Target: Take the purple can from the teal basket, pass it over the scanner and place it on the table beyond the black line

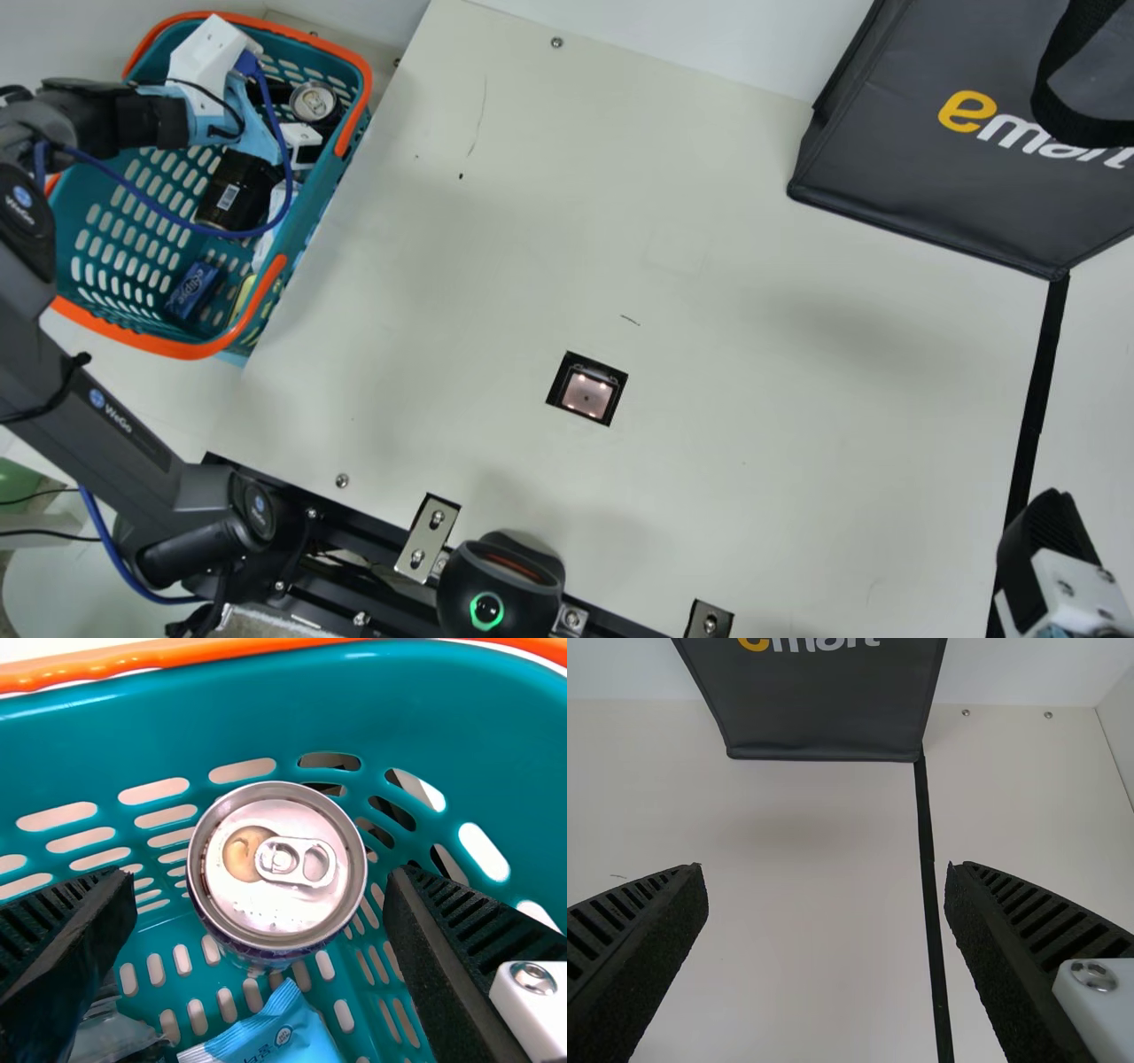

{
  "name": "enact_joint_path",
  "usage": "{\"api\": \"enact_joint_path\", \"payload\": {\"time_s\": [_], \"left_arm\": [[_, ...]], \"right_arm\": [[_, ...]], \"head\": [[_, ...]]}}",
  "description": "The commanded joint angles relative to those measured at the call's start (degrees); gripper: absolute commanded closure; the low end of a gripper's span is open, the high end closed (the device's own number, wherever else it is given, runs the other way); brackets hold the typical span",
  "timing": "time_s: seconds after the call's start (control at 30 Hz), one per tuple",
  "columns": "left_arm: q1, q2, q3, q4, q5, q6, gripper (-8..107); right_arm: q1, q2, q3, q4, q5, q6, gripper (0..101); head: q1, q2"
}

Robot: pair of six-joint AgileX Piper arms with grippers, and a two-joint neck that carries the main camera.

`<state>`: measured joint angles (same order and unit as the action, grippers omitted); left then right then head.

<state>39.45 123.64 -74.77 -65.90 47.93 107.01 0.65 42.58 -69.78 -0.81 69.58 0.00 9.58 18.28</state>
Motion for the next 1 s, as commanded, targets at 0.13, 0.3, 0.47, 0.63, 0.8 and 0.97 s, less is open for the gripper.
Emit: {"api": "enact_joint_path", "payload": {"time_s": [0.13, 0.3, 0.47, 0.63, 0.8, 0.97], "left_arm": [[-0.06, 0.13, 0.00, -0.60, 0.08, -0.68, 56], [-0.02, -0.04, 0.22, -0.99, 0.25, -1.26, 89], [0.24, -0.53, 0.61, -1.29, 0.62, -1.96, 107], [0.71, -1.72, 1.46, -1.30, 0.44, -2.88, 107], [1.62, -4.33, 3.24, -1.17, -0.58, -4.63, 107], [3.03, -7.87, 5.65, -2.21, -1.47, -6.81, 107]], "right_arm": [[0.00, 0.00, 0.00, 0.00, 0.00, 0.00, 6], [0.00, 0.00, 0.00, 0.00, 0.00, 0.00, 6], [0.00, 0.00, 0.00, 0.00, 0.00, 0.00, 6], [0.00, 0.00, 0.00, 0.00, 0.06, 0.00, 6], [0.00, 0.00, 0.00, 0.00, 0.01, 0.00, 6], [0.00, 0.00, 0.00, 0.00, 0.01, 0.00, 6]], "head": [[-1.66, 0.14], [-1.66, 0.14], [-1.66, 0.14], [-1.66, 0.14], [-1.66, 0.14], [-1.66, 0.14]]}}
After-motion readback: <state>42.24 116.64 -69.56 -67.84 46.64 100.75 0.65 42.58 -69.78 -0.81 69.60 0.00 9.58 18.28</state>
